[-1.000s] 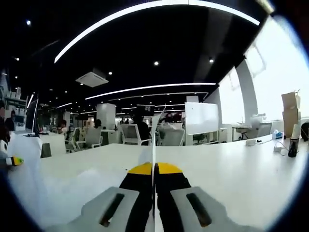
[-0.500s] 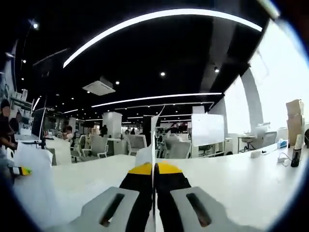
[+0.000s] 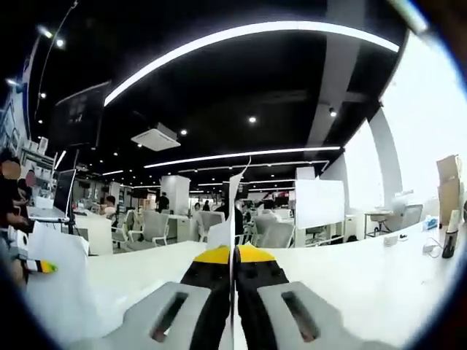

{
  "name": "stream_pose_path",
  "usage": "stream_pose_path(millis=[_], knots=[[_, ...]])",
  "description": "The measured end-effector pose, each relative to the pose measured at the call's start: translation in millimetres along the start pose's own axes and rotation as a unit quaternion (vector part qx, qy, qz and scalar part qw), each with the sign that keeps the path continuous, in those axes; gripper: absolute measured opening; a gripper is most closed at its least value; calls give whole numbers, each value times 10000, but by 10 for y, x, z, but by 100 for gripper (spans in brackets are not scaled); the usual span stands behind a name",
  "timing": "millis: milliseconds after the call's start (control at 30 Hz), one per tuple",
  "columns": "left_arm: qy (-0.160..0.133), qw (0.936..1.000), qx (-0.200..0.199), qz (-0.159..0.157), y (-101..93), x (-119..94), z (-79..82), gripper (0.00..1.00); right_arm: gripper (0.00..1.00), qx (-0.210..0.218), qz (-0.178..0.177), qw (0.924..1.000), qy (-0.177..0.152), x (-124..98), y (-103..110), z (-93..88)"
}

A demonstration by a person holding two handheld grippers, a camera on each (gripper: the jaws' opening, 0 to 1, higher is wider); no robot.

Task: Organize the stack of printing papers by aligning and flattening the scattered papers on the table

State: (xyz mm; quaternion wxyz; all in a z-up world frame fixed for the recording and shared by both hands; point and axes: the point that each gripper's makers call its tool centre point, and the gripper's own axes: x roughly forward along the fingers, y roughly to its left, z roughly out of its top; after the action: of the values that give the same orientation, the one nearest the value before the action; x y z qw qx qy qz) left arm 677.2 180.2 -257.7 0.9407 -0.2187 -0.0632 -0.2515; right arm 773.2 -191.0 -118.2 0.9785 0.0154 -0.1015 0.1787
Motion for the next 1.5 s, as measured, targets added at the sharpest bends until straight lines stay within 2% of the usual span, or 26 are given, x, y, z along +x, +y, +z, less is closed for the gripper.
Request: stream_pose_path(millis=[267,733,1033,1500], knots=[[5,10000,0,-5,-2,-3,2,9,0,97,123,9997,-204,-33,95,197],[-7,10000,-15,-6,7,-7,7,9,0,258,516,9971,-492,-113,387,485],[-1,10000,-9,-2,3,-3,2,9,0,353,936,9926,-687,-172,695,685],[15,10000,6,10,9,1,-2,9,0,375,1386,9866,-772,-207,1037,807]])
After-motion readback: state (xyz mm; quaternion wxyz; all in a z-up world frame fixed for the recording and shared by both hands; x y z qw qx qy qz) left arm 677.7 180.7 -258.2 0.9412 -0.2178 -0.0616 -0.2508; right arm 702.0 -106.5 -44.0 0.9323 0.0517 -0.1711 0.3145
